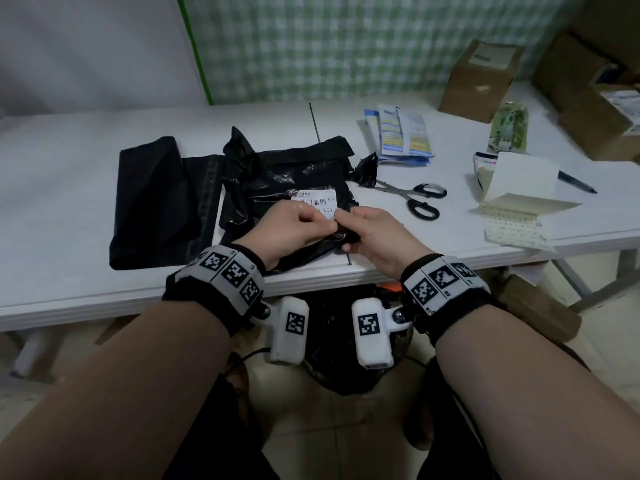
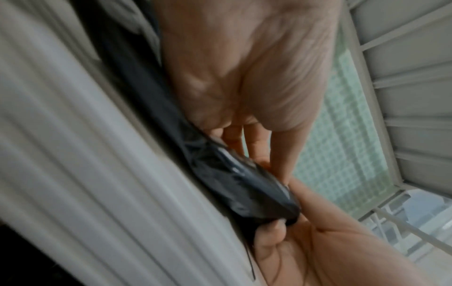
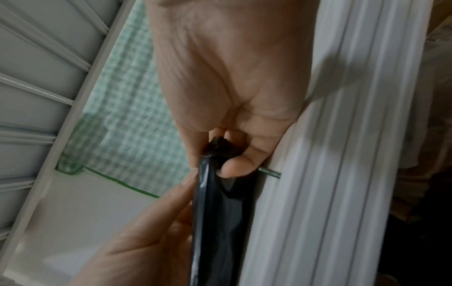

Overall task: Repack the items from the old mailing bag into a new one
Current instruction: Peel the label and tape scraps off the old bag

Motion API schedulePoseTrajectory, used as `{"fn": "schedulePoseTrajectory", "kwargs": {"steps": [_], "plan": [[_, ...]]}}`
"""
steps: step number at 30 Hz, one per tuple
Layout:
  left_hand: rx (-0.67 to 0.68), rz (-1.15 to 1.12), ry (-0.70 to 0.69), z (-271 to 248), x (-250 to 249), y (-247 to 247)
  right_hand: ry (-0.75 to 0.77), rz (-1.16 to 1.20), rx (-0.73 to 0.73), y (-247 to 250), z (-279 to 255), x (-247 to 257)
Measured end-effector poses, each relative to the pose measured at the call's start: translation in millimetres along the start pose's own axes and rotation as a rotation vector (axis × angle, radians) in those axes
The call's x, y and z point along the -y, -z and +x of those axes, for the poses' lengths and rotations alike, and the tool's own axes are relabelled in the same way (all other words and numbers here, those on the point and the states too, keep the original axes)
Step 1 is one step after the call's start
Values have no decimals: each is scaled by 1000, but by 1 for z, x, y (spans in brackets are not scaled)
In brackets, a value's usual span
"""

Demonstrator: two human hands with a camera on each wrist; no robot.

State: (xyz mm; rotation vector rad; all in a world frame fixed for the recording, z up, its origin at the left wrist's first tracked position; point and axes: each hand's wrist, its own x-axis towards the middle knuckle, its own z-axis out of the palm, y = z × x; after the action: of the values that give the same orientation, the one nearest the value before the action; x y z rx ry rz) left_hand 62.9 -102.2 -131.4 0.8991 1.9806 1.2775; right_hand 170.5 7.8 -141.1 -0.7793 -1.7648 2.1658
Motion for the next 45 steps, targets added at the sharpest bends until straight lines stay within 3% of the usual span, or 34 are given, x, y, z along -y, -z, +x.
{"fn": "schedulePoseTrajectory", "kwargs": {"steps": [7,11,19,23,27,33,40,45], "plan": [[65,-236,55,-2,10,-2,37,-118,17,2,4,-7],[68,-375,62,1,14,1,18,-66,43,4,3,-6],[-94,-742,88,6,19,8,-8,101,64,9,1,-4],[-150,-809,102,8,20,9,-26,70,24,7,3,-2],[-134,-768,79,8,19,9,-8,-174,61,-1,2,0],[-95,-694,45,4,15,10,-3,-271,32,-5,6,-7],[12,-172,-11,-5,16,10,24,-213,11,-3,5,-6],[13,-50,-3,-7,17,20,12,-226,34,-3,6,-6]]}}
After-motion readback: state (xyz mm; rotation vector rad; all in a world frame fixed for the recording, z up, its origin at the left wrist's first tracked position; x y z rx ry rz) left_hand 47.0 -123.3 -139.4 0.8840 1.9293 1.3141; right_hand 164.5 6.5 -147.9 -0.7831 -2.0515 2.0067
